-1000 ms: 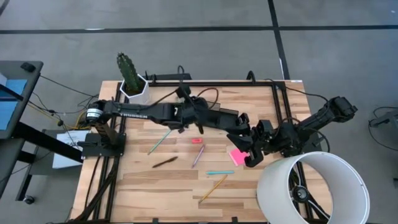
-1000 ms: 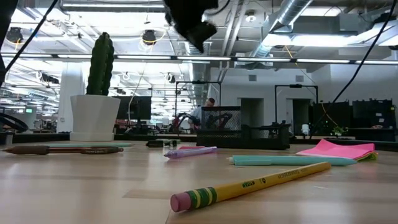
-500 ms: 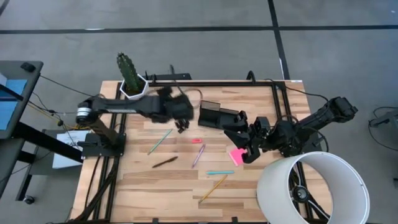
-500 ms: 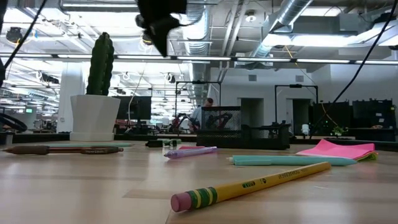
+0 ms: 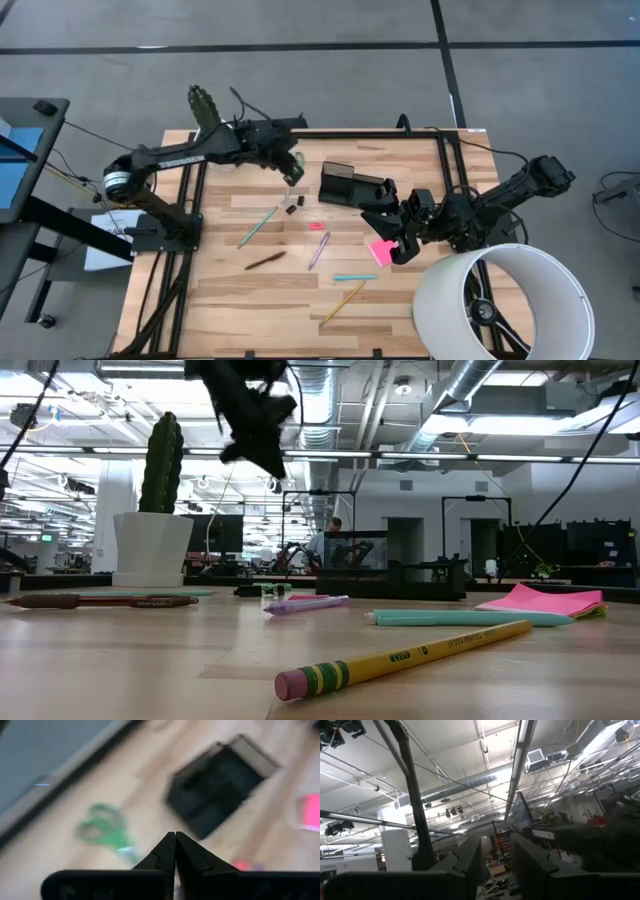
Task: Pick and place office supplies into organizer
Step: Put the green scissors into the black desk organizer
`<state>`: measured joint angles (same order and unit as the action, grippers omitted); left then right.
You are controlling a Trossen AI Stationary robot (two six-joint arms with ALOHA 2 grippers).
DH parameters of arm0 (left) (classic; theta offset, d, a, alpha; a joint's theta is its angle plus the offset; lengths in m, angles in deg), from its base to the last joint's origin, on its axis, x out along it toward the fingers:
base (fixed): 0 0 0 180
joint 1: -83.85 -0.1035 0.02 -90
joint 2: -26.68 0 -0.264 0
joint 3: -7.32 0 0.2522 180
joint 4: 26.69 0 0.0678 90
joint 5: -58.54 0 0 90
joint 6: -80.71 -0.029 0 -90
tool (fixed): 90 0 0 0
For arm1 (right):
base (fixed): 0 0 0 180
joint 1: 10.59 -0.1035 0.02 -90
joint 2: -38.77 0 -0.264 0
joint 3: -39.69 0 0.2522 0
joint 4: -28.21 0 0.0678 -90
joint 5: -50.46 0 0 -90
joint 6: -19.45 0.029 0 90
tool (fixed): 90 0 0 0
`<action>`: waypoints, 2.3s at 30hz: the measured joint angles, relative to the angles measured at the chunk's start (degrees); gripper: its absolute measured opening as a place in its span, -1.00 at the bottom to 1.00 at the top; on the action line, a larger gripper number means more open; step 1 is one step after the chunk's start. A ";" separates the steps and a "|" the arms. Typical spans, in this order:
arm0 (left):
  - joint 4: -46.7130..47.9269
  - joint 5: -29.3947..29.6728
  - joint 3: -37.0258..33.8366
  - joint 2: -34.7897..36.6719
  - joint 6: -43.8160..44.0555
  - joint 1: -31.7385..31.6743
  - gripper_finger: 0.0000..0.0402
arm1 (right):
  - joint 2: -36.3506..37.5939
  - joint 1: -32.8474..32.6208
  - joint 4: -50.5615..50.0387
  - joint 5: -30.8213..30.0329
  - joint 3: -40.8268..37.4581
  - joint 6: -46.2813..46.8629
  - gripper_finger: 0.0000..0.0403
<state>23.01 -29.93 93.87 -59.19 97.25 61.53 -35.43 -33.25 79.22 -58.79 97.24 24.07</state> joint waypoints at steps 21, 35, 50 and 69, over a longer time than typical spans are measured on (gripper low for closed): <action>-14.61 5.11 -1.09 -21.72 -3.45 -5.27 -0.17 | 0.02 -1.31 -0.89 -0.28 -0.02 -0.11 -0.51; -16.43 6.32 -1.02 -25.66 4.20 -9.32 -0.29 | 0.02 -1.05 -0.94 -0.30 -0.02 -0.09 -0.51; -19.37 8.28 -0.80 -30.88 8.53 -8.38 -0.29 | 0.02 0.15 -0.87 -0.29 0.00 -0.02 -0.51; -15.95 0.96 -0.27 -30.54 0.00 -7.81 -0.96 | 0.00 -0.24 -0.94 -0.11 0.02 1.42 -0.51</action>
<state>7.05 -28.97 93.60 -89.72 97.25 53.72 -35.43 -33.49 78.28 -58.90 97.27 25.50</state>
